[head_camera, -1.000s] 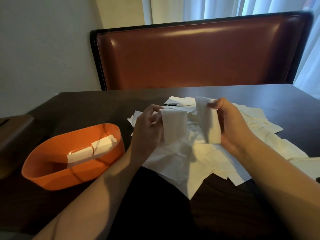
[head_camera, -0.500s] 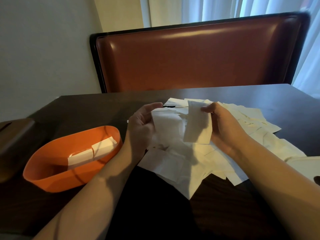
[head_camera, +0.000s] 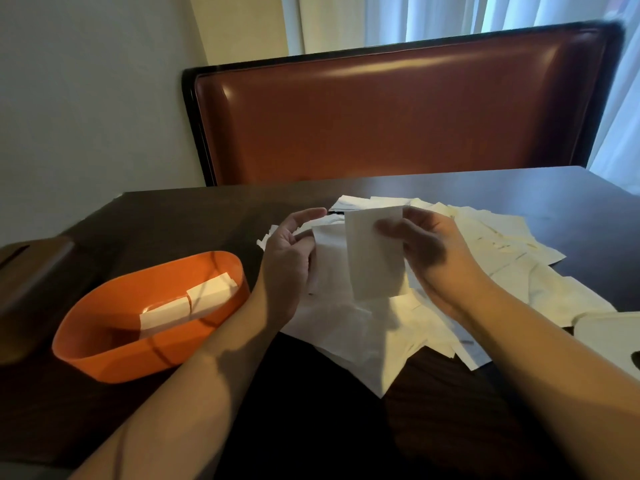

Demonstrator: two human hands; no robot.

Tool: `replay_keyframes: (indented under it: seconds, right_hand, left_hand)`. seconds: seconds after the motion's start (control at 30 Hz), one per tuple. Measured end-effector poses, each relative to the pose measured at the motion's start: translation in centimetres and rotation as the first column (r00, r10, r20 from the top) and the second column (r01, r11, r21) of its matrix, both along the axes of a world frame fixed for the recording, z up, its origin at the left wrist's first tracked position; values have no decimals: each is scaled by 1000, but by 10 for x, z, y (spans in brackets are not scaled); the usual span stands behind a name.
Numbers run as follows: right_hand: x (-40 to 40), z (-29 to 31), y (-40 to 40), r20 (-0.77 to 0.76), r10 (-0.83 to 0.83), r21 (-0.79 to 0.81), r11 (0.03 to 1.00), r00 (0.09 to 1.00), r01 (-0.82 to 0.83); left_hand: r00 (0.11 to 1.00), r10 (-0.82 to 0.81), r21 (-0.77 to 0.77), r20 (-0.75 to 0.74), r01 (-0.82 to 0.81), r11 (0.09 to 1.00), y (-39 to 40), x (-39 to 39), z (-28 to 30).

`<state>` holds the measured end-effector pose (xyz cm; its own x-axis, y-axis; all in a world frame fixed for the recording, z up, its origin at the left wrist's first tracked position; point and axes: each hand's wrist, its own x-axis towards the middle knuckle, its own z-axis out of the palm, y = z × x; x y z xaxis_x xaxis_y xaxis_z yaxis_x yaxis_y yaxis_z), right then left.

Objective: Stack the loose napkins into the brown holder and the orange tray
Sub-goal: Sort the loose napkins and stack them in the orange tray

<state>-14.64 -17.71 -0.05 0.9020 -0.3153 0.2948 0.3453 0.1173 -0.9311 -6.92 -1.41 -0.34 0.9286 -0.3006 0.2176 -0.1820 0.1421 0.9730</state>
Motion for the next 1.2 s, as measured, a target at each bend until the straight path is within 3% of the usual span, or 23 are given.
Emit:
replay_keyframes:
  seconds: [0.13,0.33,0.5,0.67,0.77,0.83,0.9,0.97,1.1,1.2]
  right_hand:
    - [2,-7,6,9,-44,-97,994,999,45]
    - [4,-9,7,8,-61,-111,992,998,61]
    - [2,-6,3,21,-146,-166,975,989,147]
    - [1,-4,3,24,-152,-184,971,988,154]
    - [3,-4,4,20,-186,-199,962,982,186]
    - [4,-1,2,7,-183,-126,975,983,183]
    - [1,4,1,-5,-66,44,997,998,67]
    - [-2,7,3,9,33,106,994,999,-34]
    - [0,0,13,18,-109,-218,970,994,110]
    - [5,-7,15,15,-192,-309,933,981,188]
  left_hand:
    - [1000,-22,79,9,22,997,-1,0,0]
    - [997,-66,129,28,62,990,0,0,2]
    - [979,-76,-1,-191,77,997,-2,-5,9]
    - [999,-42,36,34,41,999,3,-4,3]
    - [999,0,53,44,-3,999,1,-1,0]
    - [999,31,31,11,-31,999,1,-1,0]
    - [997,74,-12,-30,-74,997,0,-2,1]
    - [994,75,-73,-76,-80,994,-1,-3,2]
    - [993,49,-87,-105,-58,995,-2,-6,4]
    - [996,23,-57,-85,-28,998,-2,-7,4]
